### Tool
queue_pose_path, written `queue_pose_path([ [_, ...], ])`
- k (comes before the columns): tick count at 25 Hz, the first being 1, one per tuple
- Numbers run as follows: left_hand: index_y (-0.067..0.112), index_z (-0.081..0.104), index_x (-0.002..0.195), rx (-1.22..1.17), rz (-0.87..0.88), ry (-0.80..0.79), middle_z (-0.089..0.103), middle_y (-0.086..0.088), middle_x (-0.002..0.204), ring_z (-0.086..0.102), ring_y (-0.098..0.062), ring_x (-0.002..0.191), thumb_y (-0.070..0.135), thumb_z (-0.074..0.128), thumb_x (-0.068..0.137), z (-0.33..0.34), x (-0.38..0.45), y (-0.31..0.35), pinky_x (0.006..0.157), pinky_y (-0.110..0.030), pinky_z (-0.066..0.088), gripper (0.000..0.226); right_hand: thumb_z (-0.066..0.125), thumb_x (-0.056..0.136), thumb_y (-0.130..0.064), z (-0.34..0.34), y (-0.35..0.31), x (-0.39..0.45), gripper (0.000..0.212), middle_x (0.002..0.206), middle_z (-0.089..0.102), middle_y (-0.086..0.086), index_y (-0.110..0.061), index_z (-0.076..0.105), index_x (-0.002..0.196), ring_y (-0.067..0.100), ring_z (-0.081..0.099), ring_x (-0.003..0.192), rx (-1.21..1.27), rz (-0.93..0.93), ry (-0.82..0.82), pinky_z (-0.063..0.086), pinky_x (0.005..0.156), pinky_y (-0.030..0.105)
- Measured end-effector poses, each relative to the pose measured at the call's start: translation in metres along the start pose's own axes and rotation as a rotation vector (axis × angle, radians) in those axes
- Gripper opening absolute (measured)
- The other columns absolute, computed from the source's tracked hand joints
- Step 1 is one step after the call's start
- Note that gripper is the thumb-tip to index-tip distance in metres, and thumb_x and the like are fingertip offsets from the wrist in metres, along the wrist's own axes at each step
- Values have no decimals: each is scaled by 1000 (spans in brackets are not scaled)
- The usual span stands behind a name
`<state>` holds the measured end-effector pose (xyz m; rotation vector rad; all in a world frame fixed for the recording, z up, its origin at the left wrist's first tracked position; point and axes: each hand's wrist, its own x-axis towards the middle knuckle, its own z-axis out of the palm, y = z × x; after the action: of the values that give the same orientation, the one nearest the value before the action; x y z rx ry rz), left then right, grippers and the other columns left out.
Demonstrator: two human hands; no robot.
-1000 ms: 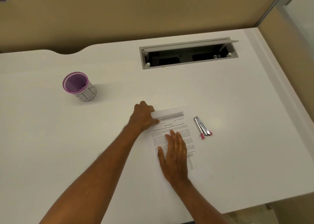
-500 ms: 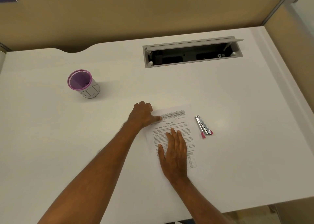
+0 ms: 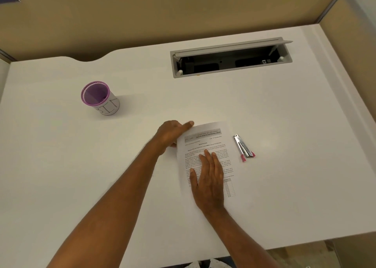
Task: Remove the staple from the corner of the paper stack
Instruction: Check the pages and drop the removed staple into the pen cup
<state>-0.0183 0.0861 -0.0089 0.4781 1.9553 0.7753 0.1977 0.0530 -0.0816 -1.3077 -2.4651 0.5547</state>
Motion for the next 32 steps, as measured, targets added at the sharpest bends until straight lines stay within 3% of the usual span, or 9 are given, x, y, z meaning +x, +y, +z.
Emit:
queue_pose_path([
  [3, 18, 54, 130, -438, -88, -9, 72, -8, 115, 72, -30, 103, 66, 70, 82, 8, -21, -11, 92, -53, 60, 70, 42, 103, -43, -2, -1, -1, 56, 160, 44, 11, -9, 48, 148, 31, 35, 152, 16, 1, -15, 33, 122, 50],
  [5, 20, 51, 142, -578, -57, 29, 71, -8, 125, 71, -30, 109, 69, 67, 81, 24, -32, -27, 95, -52, 59, 80, 44, 103, -42, -2, 0, -1, 56, 160, 43, 11, -9, 48, 149, 31, 34, 152, 25, 15, -27, 32, 122, 51],
  [8, 25, 69, 124, -692, 21, 36, 79, -4, 119, 76, -26, 105, 61, 63, 90, 52, -45, -53, 88, -44, 63, 49, 50, 103, -40, 1, 1, -1, 55, 159, 45, 12, -9, 48, 148, 32, 36, 151, 31, 9, -8, 34, 121, 51],
  [11, 31, 71, 109, -682, -41, 198, 81, -1, 106, 80, -17, 85, 36, 56, 104, 69, -44, -57, 69, -31, 65, 17, 49, 103, -38, 1, 4, -1, 54, 159, 45, 12, -7, 49, 147, 32, 36, 151, 73, -12, -5, 34, 121, 52],
  [16, 24, 68, 111, -603, -19, 294, 78, -1, 98, 77, -18, 81, 30, 48, 107, 66, -43, -47, 54, -21, 60, 21, 64, 99, -26, -11, 4, 9, 55, 160, 41, 10, -9, 45, 148, 27, 36, 148, 354, 75, -24, 37, 120, 48],
  [19, 23, 71, 108, -620, 98, 292, 80, -5, 100, 79, -24, 87, 29, 51, 106, 43, -51, -42, 65, -30, 64, 21, 67, 96, -22, -37, 11, 46, 64, 161, 34, 6, -14, 35, 152, 21, 30, 148, 563, 203, 48, 34, 118, 27],
  [22, 21, 73, 112, -671, 251, 250, 82, -5, 105, 79, -25, 94, 27, 54, 105, 8, -63, -28, 74, -34, 64, 22, 74, 92, -27, -77, 0, 96, 73, 156, 40, 2, -20, 32, 152, 14, 41, 139, 774, 341, 66, 34, 105, 5],
  [26, 21, 73, 113, -643, 422, 284, 81, -2, 105, 78, -23, 93, 27, 55, 105, -35, -80, 7, 73, -33, 63, 21, 70, 95, -28, -126, -27, 139, 37, 120, 76, -3, -27, 60, 130, 22, 74, 107, 1098, 337, -217, 61, 82, 32],
  [32, 49, 75, 104, -584, 719, 393, 79, 17, 102, 73, -6, 96, 34, 59, 100, -91, -107, 47, 75, -18, 59, 23, 67, 93, -38, -178, -79, 150, 22, 102, 76, -23, -58, 67, 103, -2, 71, 96, 1059, 128, -74, 55, 70, 10],
])
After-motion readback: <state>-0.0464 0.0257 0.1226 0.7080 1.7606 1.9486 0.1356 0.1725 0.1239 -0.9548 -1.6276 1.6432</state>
